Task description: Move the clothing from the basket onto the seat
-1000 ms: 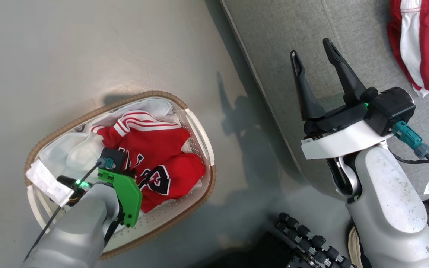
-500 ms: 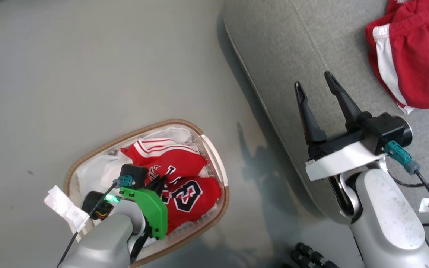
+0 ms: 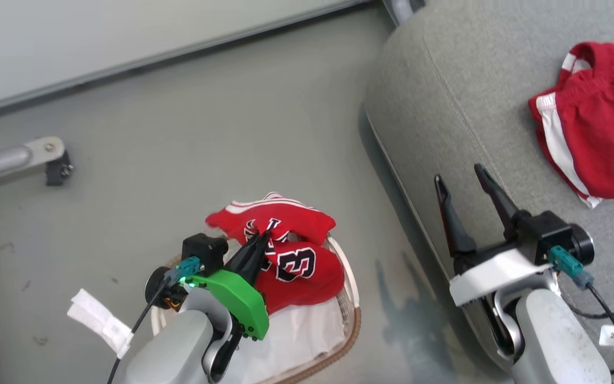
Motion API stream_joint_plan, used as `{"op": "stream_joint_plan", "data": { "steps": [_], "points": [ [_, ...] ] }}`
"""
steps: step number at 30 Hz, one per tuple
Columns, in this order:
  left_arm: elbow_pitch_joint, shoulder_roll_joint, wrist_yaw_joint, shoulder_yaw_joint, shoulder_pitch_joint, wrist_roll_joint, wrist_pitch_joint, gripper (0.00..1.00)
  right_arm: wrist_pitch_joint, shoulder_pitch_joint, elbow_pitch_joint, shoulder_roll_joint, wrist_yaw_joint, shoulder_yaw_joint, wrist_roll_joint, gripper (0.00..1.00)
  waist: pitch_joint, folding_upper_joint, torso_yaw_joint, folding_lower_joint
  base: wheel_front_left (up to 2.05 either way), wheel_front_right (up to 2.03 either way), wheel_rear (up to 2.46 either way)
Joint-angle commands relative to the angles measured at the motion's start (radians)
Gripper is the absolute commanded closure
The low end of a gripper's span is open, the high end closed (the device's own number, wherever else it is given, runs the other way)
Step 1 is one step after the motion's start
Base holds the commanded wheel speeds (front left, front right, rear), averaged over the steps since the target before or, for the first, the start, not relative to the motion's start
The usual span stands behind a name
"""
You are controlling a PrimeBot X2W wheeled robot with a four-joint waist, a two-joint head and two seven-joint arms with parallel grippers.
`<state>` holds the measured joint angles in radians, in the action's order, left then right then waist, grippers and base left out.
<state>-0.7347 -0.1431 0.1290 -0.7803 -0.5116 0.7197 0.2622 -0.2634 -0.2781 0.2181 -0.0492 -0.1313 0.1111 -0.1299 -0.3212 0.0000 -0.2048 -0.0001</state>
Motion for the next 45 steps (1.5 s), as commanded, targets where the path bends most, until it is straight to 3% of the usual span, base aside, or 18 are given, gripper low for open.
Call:
{"op": "stream_joint_plan", "data": {
  "steps": [1,12,19,27,35,45],
  "points": [
    [0.026,0.002,0.003,0.027,0.026,-0.025,0.004,1.0,-0.002,0.024,0.007,-0.004,0.001,-0.002,0.01,0.0,0.092,0.0,0.062,0.0001,0.0,0.0,0.0],
    [0.25,0.041,0.003,0.224,0.125,-0.157,0.004,1.0,-0.002,0.09,0.033,-0.008,0.001,0.02,0.0,0.0,0.203,0.0,0.076,0.0001,0.0,0.0,0.0],
    [0.351,0.058,0.003,0.277,0.147,-0.197,0.004,1.0,-0.002,0.142,0.053,-0.01,0.001,0.043,0.002,0.0,0.256,0.0,0.08,0.0001,0.0,0.0,0.0],
    [0.431,0.07,0.003,0.275,0.156,-0.213,0.004,1.0,-0.002,0.172,0.077,-0.044,0.001,0.156,0.015,0.0,0.274,0.0,0.11,0.0001,0.0,0.0,0.0],
    [0.445,0.077,0.003,0.236,0.143,-0.206,0.004,1.0,-0.002,0.077,0.078,-0.087,0.001,0.325,0.018,0.0,0.266,0.0,0.147,0.0001,0.0,0.0,0.0],
    [0.434,0.082,0.003,0.155,0.111,-0.184,0.004,1.0,-0.002,-0.074,0.172,-0.063,0.001,0.39,0.054,0.0,0.262,0.0,0.222,0.0001,0.0,0.0,0.0]
  ]
}}
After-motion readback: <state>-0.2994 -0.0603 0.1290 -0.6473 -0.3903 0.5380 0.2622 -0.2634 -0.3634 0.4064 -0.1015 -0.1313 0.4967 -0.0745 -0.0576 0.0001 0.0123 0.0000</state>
